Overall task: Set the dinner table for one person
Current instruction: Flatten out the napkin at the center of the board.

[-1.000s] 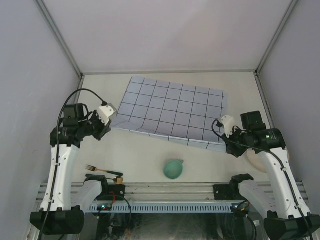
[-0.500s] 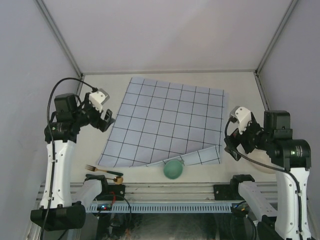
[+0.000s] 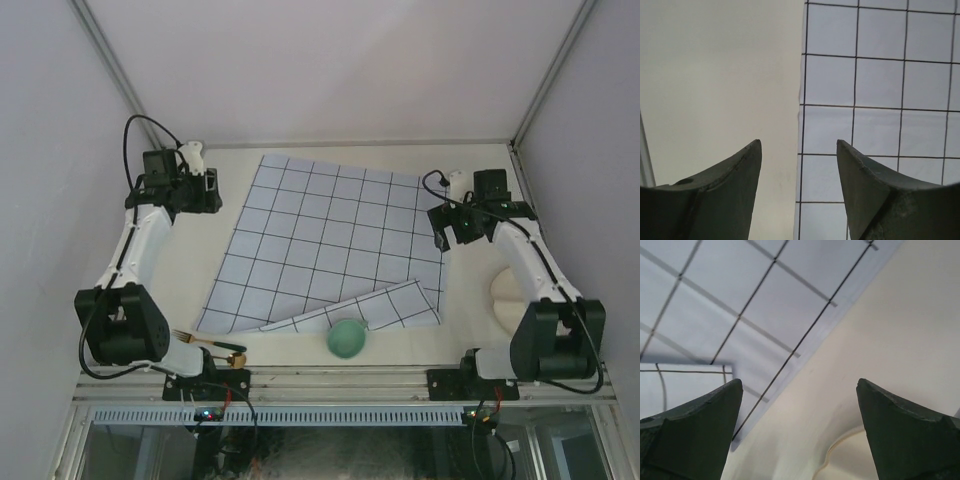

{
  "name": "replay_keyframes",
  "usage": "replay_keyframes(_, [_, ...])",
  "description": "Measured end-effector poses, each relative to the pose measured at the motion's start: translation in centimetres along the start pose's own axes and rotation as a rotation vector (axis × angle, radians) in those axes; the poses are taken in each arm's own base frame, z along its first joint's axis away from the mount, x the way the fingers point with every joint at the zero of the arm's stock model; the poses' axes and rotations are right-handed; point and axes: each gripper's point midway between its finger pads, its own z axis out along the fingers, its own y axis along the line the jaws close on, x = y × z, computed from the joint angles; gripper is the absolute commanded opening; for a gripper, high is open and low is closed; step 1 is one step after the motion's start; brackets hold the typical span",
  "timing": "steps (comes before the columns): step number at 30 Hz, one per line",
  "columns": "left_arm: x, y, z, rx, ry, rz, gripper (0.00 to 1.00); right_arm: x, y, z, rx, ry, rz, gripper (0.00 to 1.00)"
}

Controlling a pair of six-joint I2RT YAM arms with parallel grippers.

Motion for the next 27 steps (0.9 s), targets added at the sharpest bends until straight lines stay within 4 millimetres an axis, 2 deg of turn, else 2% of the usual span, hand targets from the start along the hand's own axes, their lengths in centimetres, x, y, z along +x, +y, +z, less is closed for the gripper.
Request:
replay_keyframes(4, [1.5, 1.3, -0.2, -0.072, 0.006, -0.005, 0.66, -0.6, -3.1, 4.0, 0.086, 0.057, 0.007, 0.9])
replay_keyframes(10, [1.3, 2.9, -1.4, -0.15, -0.04, -0.007, 0.67, -5.1, -8.5, 9.4, 0.169, 0.073, 0.027, 0.78])
replay_keyframes(15, [0.6, 3.3, -1.6, -0.174, -0.067, -0.003, 0.67, -8.1, -13.7, 13.0, 0.21, 0.061, 0.129, 0.74])
replay_keyframes(18, [0.7, 3.5, -1.6, -0.185, -0.065, -0.004, 0.67, -9.3, -16.3, 14.3, 0.224, 0.045, 0.198, 0.73])
replay_keyframes(20, [0.7, 3.6, -1.7, -0.192, -0.063, -0.005, 0.67, -9.9, -17.4, 14.8, 0.223, 0.036, 0.234, 0.73])
replay_keyframes(24, [0.8, 4.0, -1.8, -0.212, -0.059, -0.006, 0.67, -10.6, -18.6, 15.4, 0.208, 0.027, 0.291, 0.72])
replay_keyframes(27, [0.7, 4.1, -2.2, -0.228, -0.063, -0.005, 0.67, -11.1, -18.6, 15.9, 0.182, 0.026, 0.321, 0.71])
